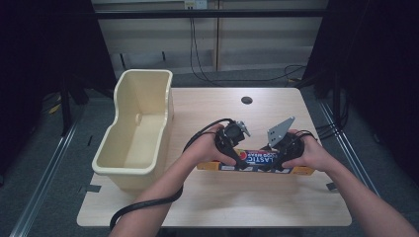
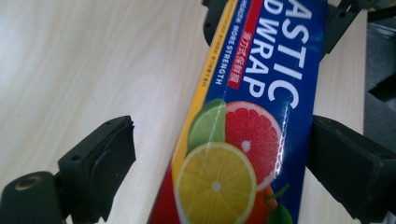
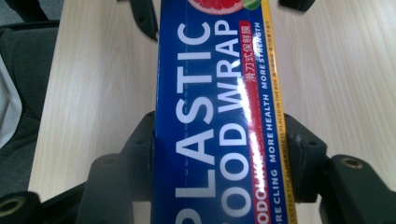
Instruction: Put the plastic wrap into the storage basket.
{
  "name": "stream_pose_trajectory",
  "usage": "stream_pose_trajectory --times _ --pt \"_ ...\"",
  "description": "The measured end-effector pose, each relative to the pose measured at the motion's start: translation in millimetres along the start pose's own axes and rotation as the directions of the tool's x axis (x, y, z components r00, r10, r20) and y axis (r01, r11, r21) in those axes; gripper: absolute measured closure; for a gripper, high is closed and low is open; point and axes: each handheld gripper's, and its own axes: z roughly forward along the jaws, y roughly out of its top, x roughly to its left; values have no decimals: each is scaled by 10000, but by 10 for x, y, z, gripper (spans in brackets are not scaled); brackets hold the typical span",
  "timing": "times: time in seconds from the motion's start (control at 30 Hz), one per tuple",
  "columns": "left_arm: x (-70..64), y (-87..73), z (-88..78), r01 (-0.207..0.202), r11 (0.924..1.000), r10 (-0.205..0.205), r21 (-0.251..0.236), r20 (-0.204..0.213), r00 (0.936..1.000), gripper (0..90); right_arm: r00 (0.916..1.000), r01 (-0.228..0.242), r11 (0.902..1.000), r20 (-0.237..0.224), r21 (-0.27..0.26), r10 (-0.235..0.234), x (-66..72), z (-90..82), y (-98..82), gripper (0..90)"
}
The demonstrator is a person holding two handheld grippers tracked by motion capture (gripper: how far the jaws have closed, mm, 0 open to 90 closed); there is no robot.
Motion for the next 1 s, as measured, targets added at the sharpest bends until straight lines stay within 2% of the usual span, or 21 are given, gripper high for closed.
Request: stream_pose_trajectory --times 0.03,0.1,0.13,0.23,0.27,0.3,0.33,0.37,0.43,0.47,0.5,0.57,0.67,0.7,0.73,0.77,0.83,0.87,0.9,0.97,1.0 --pt "-11 -5 11 125 9999 -125 -38 11 9999 109 10000 15 10000 -25 2 -15 3 -4 9 414" --pt "-14 -7 28 100 9998 -104 171 199 9997 148 9999 156 9998 -5 77 -156 5 -8 22 414" --pt "-17 -3 41 -69 9995 64 306 159 9999 159 9997 250 9997 -54 65 -250 2 -9 26 414" --pt "-48 1 66 -39 9983 27 579 220 9998 199 9991 418 9991 -109 81 -417 19 -11 46 414" --pt "-66 5 63 -317 9980 305 545 233 9993 214 9987 497 9987 -124 59 -496 25 -9 52 414" --pt "-89 12 56 -440 9975 427 550 249 9988 257 9985 546 9985 -86 79 -546 24 -9 55 414" --pt "-117 26 51 -259 9977 248 632 181 9995 318 9985 529 9986 -119 85 -528 21 -6 53 413" --pt "-128 39 37 -389 9958 382 826 106 9992 346 9991 391 9992 -178 119 -389 14 -3 50 412" --pt "-173 53 14 -387 9955 373 863 172 9992 363 9981 513 9986 -329 -103 -517 1 -2 32 410" --pt "-200 53 -7 -381 9956 377 859 63 9993 369 9973 473 9987 -552 -192 -483 -4 -6 26 407" --pt "-216 62 -37 -496 9946 500 913 -20 9987 375 9974 474 9984 -533 -291 -489 -5 -15 25 404" --pt "-228 68 -74 -181 9948 170 1001 117 9998 382 9966 461 9975 -658 -533 -495 -10 -28 27 394" --pt "-267 83 -144 132 9909 -126 1342 -56 9999 399 9967 129 9951 -783 -982 -207 -16 -45 31 276" --pt "-267 83 -144 132 9909 -126 1342 -56 9999 400 9967 129 9951 -783 -982 -207 -16 -45 31 276" --pt "-256 64 -190 369 9880 -336 1497 -250 9991 403 9988 168 9906 -425 -1359 -228 4 -76 26 154" --pt "-244 53 -228 579 9866 -539 1526 -303 9981 404 9983 63 9897 -560 -1430 -145 11 -83 27 147" --pt "-233 31 -325 766 9860 -716 1484 -388 9967 405 9999 92 9914 66 -1306 -84 32 -94 16 25" --pt "-221 22 -387 795 9845 -738 1563 -416 9964 404 9998 -117 9923 166 -1230 138 33 -100 4 20" --pt "-213 2 -428 1152 9826 -1099 1457 -438 9930 404 9986 -232 9919 434 -1248 288 30 -113 -19 23" --pt "-206 -22 -514 1151 9793 -1046 1664 -702 9920 404 9925 -555 9891 1007 -1363 696 7 -153 -63 13" --pt "-199 -38 -545 1331 9765 -1215 1697 -768 9896 403 9879 -790 9852 1203 -1518 978 -11 -179 -84 22"
